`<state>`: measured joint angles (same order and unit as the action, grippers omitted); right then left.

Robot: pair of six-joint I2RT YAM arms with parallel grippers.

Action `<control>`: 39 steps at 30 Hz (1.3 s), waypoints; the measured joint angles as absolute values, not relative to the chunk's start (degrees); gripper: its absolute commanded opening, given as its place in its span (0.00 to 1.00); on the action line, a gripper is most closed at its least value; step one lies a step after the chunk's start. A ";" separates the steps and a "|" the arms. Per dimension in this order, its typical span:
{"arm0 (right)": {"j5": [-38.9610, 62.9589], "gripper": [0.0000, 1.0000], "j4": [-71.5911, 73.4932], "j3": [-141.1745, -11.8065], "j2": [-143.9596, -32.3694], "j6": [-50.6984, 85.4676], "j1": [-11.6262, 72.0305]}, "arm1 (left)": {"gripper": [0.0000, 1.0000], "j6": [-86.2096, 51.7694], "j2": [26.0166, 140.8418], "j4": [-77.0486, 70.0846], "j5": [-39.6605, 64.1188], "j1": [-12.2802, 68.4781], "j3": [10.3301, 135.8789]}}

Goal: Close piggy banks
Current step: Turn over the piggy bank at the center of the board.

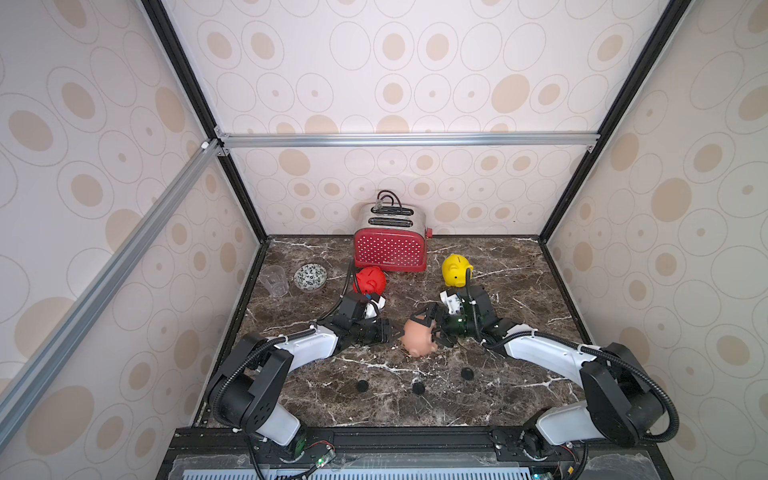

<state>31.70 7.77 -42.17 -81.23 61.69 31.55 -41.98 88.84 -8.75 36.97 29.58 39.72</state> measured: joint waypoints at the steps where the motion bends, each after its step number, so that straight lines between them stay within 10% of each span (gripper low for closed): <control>1: 31.66 1.00 7.51 -42.48 -80.88 61.60 31.55 | 0.56 -41.98 89.27 -9.04 36.64 29.47 39.90; 39: 16.93 1.00 -32.38 -71.09 -84.60 33.82 33.28 | 0.58 -41.08 85.84 -4.99 34.59 30.28 36.25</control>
